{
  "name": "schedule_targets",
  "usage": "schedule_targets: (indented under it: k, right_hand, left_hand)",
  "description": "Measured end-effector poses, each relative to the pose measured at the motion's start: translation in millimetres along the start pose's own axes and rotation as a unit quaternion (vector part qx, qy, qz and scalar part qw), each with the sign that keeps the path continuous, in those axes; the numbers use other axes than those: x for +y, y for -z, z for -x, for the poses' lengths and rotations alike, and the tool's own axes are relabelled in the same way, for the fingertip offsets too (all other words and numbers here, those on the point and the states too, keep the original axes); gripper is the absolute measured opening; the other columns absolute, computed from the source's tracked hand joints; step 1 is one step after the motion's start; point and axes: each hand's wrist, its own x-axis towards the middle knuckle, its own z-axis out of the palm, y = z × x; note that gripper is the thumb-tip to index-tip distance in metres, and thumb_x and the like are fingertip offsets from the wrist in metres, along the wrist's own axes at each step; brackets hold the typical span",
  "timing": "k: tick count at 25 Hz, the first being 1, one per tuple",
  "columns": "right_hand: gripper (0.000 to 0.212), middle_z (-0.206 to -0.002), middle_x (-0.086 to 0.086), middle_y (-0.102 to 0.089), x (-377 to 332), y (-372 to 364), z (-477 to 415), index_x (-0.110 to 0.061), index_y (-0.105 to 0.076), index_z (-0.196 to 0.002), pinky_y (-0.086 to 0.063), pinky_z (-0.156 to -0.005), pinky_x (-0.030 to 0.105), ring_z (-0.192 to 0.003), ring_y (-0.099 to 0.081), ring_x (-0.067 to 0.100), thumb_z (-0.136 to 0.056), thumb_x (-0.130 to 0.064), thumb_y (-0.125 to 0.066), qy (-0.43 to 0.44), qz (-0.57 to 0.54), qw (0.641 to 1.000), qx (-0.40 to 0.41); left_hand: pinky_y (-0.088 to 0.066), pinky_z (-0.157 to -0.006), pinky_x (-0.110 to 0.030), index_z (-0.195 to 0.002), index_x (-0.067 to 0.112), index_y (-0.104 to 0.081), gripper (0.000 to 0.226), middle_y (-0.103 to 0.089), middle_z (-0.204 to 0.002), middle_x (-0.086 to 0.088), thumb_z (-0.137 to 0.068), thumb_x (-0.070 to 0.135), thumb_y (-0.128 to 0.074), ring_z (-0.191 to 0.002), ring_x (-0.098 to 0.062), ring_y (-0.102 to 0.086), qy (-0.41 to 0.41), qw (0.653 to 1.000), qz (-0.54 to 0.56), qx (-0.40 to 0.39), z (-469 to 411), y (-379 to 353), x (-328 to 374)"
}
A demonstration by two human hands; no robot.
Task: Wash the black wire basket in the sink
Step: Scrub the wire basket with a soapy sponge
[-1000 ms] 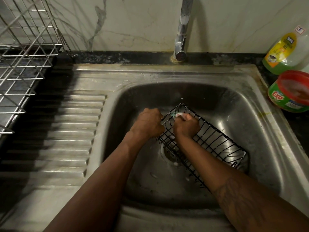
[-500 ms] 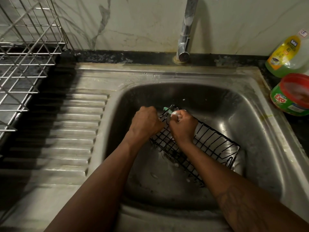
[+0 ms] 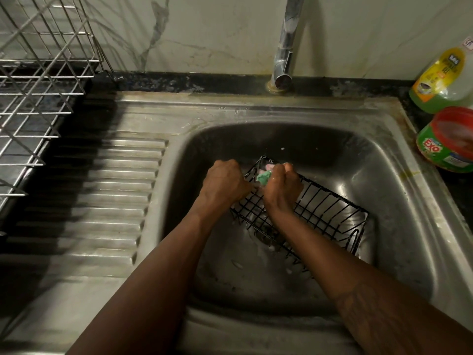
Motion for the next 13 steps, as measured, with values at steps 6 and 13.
schedule_targets:
  k: [6,13]
  right_hand:
    - [0.005,-0.081,-0.003,-0.072,7.8,2.2,-3.4,-0.013,-0.068,-0.084,-0.06,-0.071,0.033,-0.076,-0.069,0.01,-0.088,-0.015,-0.071,0.118,0.027,0.986,-0.119]
    - [0.015,-0.094,-0.011,-0.074,4.1,3.7,-10.7,-0.017,-0.077,-0.104,-0.062,-0.078,0.035,-0.088,-0.071,0.002,-0.089,-0.02,-0.076,0.158,0.051,0.984,-0.059]
  left_hand:
    - [-0.036,-0.047,-0.025,-0.074,0.015,-0.059,0.025,-0.055,-0.068,-0.002,-0.089,0.036,-0.063,-0.055,-0.014,-0.052,0.011,0.999,-0.029,0.036,-0.4,-0.4,-3.0]
    - [-0.036,-0.046,-0.019,-0.075,0.014,-0.066,0.01,-0.058,-0.063,0.0,-0.085,0.015,-0.065,-0.054,-0.011,-0.055,-0.015,0.999,0.008,0.029,-5.2,-3.6,-7.5]
